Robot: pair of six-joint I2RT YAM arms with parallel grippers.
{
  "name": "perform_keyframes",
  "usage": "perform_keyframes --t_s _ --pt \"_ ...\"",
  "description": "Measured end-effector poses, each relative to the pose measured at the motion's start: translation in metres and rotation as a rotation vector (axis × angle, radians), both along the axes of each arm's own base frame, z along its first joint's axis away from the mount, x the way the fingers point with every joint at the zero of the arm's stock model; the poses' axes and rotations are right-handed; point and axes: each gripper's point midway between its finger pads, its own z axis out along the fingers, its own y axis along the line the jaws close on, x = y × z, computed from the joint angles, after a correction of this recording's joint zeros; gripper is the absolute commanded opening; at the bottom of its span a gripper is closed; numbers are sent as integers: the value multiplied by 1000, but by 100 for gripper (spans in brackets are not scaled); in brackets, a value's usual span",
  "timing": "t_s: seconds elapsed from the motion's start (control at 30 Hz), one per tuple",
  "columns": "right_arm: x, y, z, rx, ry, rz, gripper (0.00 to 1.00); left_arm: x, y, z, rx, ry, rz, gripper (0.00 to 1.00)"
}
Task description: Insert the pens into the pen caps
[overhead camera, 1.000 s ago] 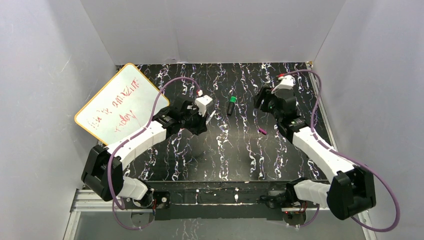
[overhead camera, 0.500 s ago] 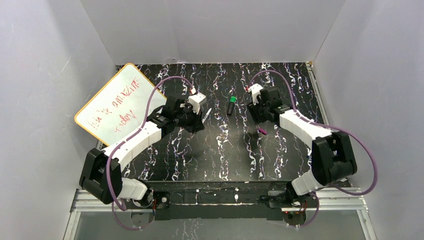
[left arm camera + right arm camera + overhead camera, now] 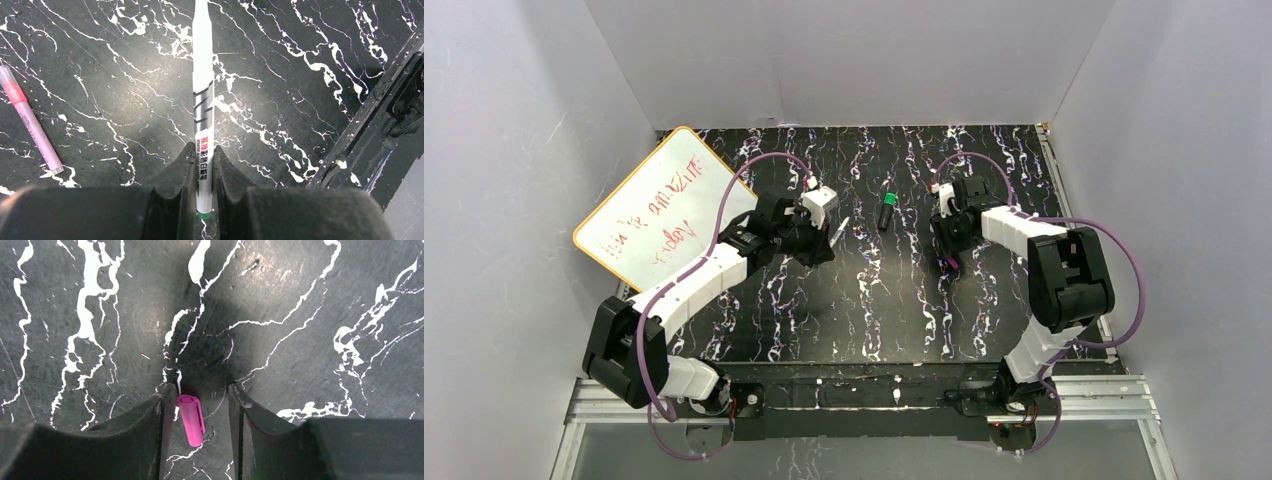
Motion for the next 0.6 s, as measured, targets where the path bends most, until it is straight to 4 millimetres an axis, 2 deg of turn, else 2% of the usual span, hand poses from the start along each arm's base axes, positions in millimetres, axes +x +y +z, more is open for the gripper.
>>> perform_keyframes --t_s 0.17,0.4,0.6 --pt "2 5 0 26 1 1 44 0 0 0 0 0 0 0" --pt "1 8 1 49 11 -29 43 1 0 0 -1 -2 0 0" --pt "-12 4 4 46 30 -66 42 1 0 0 -1 -2 3 0"
